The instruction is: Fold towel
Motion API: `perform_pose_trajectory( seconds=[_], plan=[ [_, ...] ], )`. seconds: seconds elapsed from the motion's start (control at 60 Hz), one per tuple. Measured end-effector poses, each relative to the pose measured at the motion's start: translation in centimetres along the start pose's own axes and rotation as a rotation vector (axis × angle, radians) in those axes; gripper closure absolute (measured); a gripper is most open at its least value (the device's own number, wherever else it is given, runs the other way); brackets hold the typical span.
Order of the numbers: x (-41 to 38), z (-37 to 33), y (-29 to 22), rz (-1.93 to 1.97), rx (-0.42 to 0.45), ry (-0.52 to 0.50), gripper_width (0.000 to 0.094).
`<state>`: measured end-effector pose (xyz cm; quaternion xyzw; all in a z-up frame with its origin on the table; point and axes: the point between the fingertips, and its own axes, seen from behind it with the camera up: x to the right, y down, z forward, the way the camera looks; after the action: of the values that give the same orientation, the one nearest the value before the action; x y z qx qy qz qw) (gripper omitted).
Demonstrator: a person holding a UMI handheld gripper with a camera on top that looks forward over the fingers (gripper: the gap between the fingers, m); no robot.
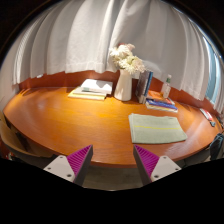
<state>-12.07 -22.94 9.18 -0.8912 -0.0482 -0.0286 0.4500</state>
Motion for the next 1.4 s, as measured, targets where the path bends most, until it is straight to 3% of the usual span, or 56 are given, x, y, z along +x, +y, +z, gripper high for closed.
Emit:
perform_pose_trajectory(
  seconds=[0.217, 0.4, 0.45, 0.483, 0.617, 0.7, 0.767, 0.883, 1.05, 1.133, 1.233, 1.283, 1.35, 1.4],
  plan=[
    [9.0, 10.1, -1.6, -0.013, -0.049, 0.066, 0.0165],
    [11.0, 18.3, -1.0, -0.035, -0.117, -0.003, 0.0236],
    [10.5, 19.3, 0.0, -0.039, -0.161, -0.034, 0.0303],
    [10.3, 19.7, -0.8, -0.022, -0.125, -0.056, 0.0408],
    [11.4, 20.1, -0.5, -0.054, -0.115, -0.030, 0.0849],
    [11.7, 20.2, -0.1, -0.071, -0.135, -0.037, 0.0904],
    [12.5, 19.6, -1.2, -0.078, -0.152, -0.043, 0.0904],
    [16.3, 17.2, -5.8, -0.082, -0.088, 0.006, 0.0904],
    [26.8, 14.8, -10.2, -0.088, -0.030, 0.149, 0.0904],
    [32.0, 15.1, -9.7, -0.054, -0.037, 0.222, 0.0903],
    [36.1, 16.8, -6.6, -0.034, -0.094, 0.225, 0.0882],
    [38.0, 17.7, -4.6, -0.050, -0.134, 0.246, 0.0754],
    [39.9, 18.0, -2.9, -0.088, -0.168, 0.285, 0.0433],
    [40.2, 17.9, -2.1, -0.081, -0.187, 0.282, 0.0316]
  ],
)
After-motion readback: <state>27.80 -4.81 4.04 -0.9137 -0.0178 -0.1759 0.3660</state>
